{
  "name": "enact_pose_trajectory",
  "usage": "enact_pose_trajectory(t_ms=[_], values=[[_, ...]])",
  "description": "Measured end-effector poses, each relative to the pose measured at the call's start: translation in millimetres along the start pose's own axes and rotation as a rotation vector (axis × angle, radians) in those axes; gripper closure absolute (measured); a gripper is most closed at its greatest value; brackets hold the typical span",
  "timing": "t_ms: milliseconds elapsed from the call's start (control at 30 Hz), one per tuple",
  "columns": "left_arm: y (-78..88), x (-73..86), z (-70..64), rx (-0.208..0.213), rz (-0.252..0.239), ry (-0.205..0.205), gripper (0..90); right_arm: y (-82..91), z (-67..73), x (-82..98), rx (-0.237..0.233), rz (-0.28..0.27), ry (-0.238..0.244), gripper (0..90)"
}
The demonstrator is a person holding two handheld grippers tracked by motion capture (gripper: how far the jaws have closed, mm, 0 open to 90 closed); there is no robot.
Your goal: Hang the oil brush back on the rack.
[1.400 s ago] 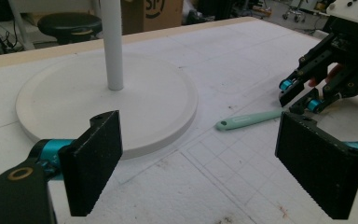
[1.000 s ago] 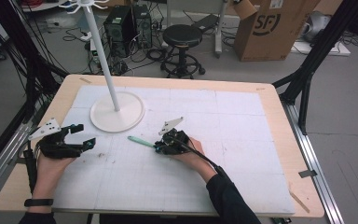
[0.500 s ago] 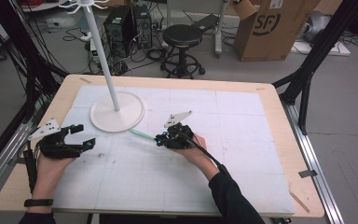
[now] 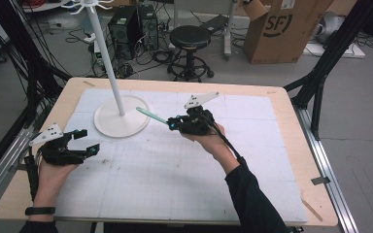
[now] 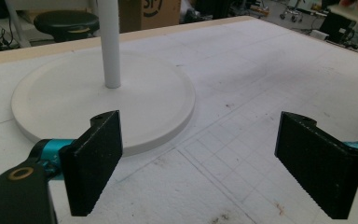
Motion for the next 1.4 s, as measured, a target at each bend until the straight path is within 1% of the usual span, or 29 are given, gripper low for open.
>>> enact_pose_trajectory(t_ms=[67, 100, 333, 400, 467, 533, 700, 733, 767, 800, 867, 967, 1033, 1067, 1100, 1133, 1300, 1400], values=[[0.0, 0.1, 0.2, -0.001, -0.001, 0.002, 15.6, 8.5, -5.1, -10.9, 0.008, -0.016, 0.001, 82.5], [-0.1, 0.1, 0.0, 0.0, 0.0, 0.003, 15.6, 8.5, -5.1, -10.9, 0.008, -0.016, 0.001, 82.4], [-0.6, 0.5, -0.4, 0.001, 0.003, 0.001, 15.6, 27.0, -15.4, -38.0, 0.015, -0.048, 0.025, 82.5], [-0.3, 0.5, -0.3, 0.003, 0.003, 0.001, 15.6, 31.8, -17.2, -45.5, 0.013, -0.05, 0.027, 82.4], [-0.1, 0.3, -0.3, 0.002, 0.002, 0.003, 15.6, 36.2, -19.7, -53.4, 0.016, -0.05, 0.041, 82.4], [0.1, 0.3, -0.4, 0.004, 0.002, 0.002, 15.6, 41.2, -21.3, -61.9, 0.013, -0.057, 0.038, 82.4], [0.5, 0.1, 0.0, 0.005, 0.002, 0.002, 15.7, 52.6, -27.6, -84.1, 0.029, -0.083, 0.056, 82.4], [0.4, 0.0, -0.2, 0.007, 0.0, 0.003, 15.7, 57.9, -29.7, -95.8, 0.034, -0.099, 0.063, 82.4], [0.5, -0.1, -0.1, 0.007, 0.0, 0.001, 15.7, 57.9, -29.7, -95.8, 0.034, -0.099, 0.063, 82.4], [0.5, -0.2, -0.3, 0.008, -0.002, 0.002, 15.6, 59.6, -30.0, -99.5, 0.035, -0.102, 0.063, 82.4], [0.6, -0.2, -0.3, 0.01, 0.0, 0.003, 15.7, 63.3, -31.7, -110.7, 0.044, -0.111, 0.075, 82.4], [1.0, -0.3, -0.3, 0.012, -0.002, 0.005, 15.6, 66.8, -33.6, -124.6, 0.04, -0.121, 0.083, 82.5], [1.3, -0.3, -0.4, 0.013, -0.003, 0.007, 15.7, 68.4, -35.3, -133.4, 0.047, -0.127, 0.087, 82.5], [1.5, -0.3, -0.1, 0.012, -0.002, 0.005, 15.6, 68.7, -36.3, -137.8, 0.046, -0.133, 0.097, 82.4], [1.4, -0.2, -0.5, 0.012, -0.003, 0.01, 15.7, 69.1, -36.2, -140.7, 0.046, -0.132, 0.089, 82.5], [1.4, -0.2, -0.5, 0.014, -0.003, 0.009, 15.7, 69.4, -37.7, -145.9, 0.052, -0.136, 0.101, 82.5], [2.1, 0.4, 0.2, 0.015, 0.0, 0.005, 15.6, 70.9, -40.2, -163.2, 0.057, -0.15, 0.105, 82.5], [2.7, 0.4, 0.4, 0.015, -0.005, 0.011, 15.6, 71.5, -42.8, -171.6, 0.063, -0.156, 0.104, 82.5]])
Point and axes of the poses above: each handheld gripper's, and its own axes: y roughly backward along the jaws, x roughly out of its underside, z roughly to its left, the point moved 7 cm from there along -y, roughly forward along the jaws, and after that the axes turned 15 degrees about y, right-handed, at the moved point
